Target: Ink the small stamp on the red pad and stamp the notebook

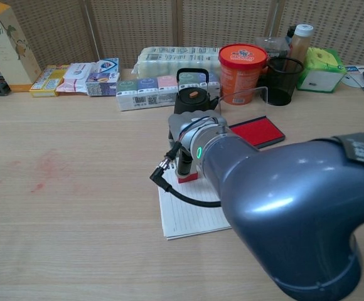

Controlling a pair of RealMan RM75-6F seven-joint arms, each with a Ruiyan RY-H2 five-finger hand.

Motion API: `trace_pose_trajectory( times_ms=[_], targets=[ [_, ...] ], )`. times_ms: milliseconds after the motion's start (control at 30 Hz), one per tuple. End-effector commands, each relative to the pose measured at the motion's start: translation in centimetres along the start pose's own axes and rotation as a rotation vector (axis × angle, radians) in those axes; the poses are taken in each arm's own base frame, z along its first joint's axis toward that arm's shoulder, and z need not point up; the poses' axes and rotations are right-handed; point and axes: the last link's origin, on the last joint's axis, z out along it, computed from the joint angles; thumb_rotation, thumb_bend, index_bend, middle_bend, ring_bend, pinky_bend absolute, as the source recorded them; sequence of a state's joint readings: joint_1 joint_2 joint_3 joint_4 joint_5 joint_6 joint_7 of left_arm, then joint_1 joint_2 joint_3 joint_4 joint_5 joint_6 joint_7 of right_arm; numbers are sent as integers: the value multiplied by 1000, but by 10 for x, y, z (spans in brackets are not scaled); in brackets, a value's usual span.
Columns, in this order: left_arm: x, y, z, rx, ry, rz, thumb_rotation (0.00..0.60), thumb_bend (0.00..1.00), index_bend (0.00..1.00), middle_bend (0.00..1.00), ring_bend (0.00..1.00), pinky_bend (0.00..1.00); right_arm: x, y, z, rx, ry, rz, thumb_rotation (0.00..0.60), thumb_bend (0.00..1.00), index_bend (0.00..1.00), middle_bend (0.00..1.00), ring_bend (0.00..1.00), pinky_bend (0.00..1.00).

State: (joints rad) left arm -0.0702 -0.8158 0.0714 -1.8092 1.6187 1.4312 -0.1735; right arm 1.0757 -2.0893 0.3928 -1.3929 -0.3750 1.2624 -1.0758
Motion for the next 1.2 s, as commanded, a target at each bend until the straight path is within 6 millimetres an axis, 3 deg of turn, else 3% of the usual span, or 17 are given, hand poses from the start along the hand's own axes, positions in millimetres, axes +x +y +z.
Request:
trace_pose_trajectory(
  times_ms=[33,1200],
  targets=[
    [0,0,0,1,-1,0,600,0,0,0,0,3,0,1,1,0,0,7,600,476,629,945,1000,1000],
    [1,0,0,-1,0,-6,600,0,0,0,0,3,1,9,4,-23,-7,29,600,477,631,946,1000,1000]
  ],
)
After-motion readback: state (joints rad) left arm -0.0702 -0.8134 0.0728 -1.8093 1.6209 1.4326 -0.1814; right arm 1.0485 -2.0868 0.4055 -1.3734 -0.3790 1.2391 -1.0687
